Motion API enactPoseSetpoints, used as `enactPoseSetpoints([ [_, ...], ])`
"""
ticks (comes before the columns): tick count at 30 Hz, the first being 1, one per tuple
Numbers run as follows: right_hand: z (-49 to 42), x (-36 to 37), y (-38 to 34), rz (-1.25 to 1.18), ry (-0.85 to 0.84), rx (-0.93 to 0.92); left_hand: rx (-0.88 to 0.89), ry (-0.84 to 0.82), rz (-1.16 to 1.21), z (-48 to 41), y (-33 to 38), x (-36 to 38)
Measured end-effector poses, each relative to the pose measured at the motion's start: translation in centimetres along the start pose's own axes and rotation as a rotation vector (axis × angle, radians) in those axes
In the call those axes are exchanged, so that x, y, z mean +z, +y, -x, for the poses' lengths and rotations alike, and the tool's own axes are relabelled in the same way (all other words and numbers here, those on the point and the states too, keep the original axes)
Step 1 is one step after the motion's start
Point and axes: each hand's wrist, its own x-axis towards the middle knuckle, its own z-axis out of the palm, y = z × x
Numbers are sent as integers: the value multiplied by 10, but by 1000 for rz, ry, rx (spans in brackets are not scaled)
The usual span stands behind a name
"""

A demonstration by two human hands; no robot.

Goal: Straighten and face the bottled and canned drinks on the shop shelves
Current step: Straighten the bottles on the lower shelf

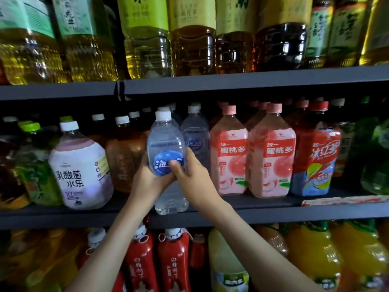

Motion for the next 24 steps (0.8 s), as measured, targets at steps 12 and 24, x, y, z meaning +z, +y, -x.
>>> enactPoseSetpoints([
  [12,31,-44,4,-9,234,-117,234,424,-342,43,27,40],
  [24,61,-240,90,481,794,227,506,224,-160,97,110,206],
])
